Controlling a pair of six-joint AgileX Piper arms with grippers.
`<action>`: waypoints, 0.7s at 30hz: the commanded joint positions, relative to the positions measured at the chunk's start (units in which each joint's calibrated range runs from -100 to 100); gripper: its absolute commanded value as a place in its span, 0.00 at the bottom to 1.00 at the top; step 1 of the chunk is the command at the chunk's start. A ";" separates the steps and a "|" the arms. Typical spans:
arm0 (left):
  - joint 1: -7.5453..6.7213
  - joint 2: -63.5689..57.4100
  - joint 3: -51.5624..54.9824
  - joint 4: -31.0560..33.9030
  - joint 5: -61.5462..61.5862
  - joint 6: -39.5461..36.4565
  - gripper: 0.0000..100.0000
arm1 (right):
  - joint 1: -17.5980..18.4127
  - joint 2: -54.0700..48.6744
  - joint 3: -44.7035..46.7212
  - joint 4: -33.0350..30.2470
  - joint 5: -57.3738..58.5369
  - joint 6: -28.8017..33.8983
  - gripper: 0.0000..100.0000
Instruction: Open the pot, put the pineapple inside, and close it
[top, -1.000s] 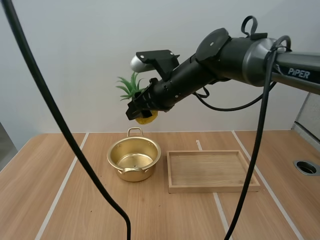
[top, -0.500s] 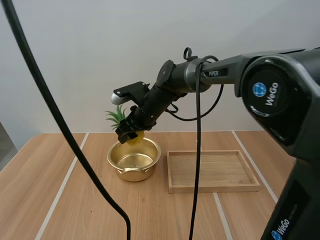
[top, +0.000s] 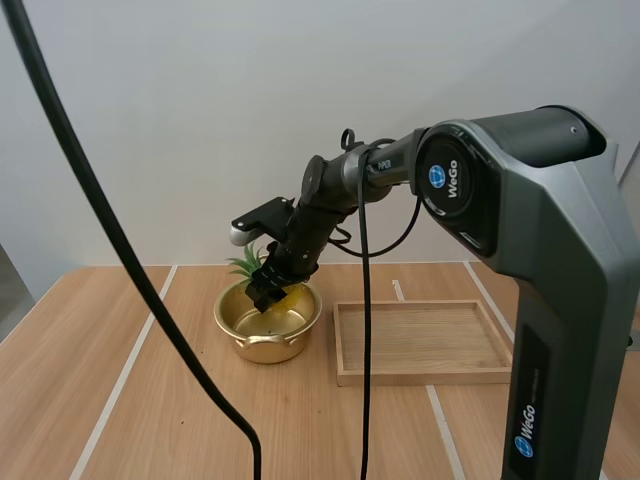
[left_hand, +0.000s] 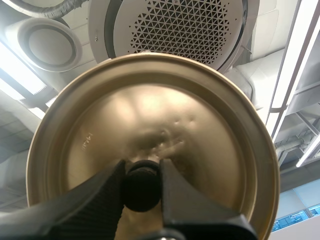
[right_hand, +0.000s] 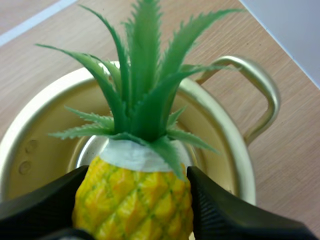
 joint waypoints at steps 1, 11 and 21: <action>-0.14 0.04 -0.25 0.42 -1.30 -0.60 0.00 | 0.08 0.96 -0.43 -2.19 -0.29 0.68 0.00; -0.14 0.04 -0.25 0.42 -1.30 -0.60 0.00 | 0.16 5.41 -0.43 -3.74 1.10 0.89 0.00; -0.14 0.04 -0.25 0.42 -1.30 -0.60 0.00 | 0.34 6.17 -0.43 -3.10 2.03 0.89 0.00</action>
